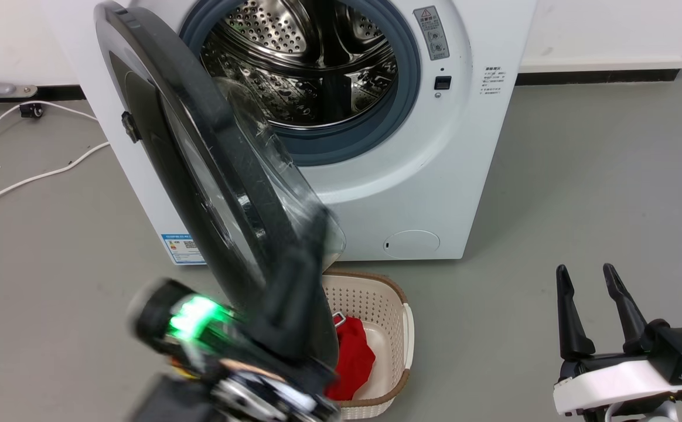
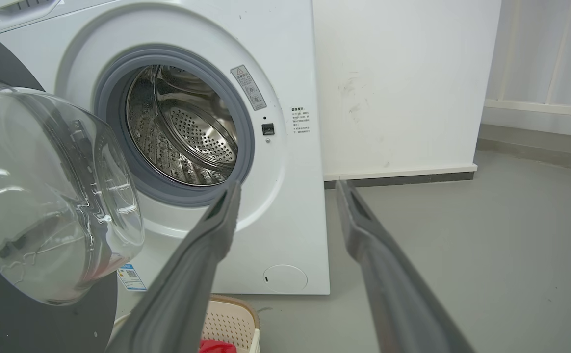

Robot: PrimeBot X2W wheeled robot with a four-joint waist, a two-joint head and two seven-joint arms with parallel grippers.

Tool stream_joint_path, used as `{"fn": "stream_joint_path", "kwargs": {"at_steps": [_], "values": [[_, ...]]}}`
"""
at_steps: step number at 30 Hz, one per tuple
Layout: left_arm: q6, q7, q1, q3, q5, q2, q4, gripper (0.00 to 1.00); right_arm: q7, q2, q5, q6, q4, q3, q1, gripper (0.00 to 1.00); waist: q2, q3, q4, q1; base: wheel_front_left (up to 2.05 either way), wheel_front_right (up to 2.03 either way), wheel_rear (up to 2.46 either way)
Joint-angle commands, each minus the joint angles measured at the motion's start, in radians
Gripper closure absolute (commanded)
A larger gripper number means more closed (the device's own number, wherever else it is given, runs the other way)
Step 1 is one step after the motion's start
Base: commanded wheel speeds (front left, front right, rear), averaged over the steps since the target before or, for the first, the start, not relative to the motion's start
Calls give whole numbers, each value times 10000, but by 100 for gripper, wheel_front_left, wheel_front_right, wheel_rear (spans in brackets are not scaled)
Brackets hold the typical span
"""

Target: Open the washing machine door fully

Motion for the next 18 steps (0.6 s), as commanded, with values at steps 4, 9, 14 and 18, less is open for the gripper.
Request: {"fn": "stream_joint_path", "kwargs": {"at_steps": [4,9,14,18], "values": [[-18,-17,607,-1411,-422,491,1090,100,12,18,100,-3,47,43,26,0,0,62,1,0,0,0,0],[-19,282,1124,-1953,-671,776,2376,100,5,18,178,-3,130,67,-23,0,0,142,11,0,0,0,0],[165,694,1375,-2019,-747,805,3563,100,-20,18,276,-3,232,127,-105,0,0,211,8,0,0,0,0],[348,639,1031,-1940,-666,654,4440,100,-35,18,341,-3,315,222,-239,0,0,273,-38,0,0,0,0]]}}
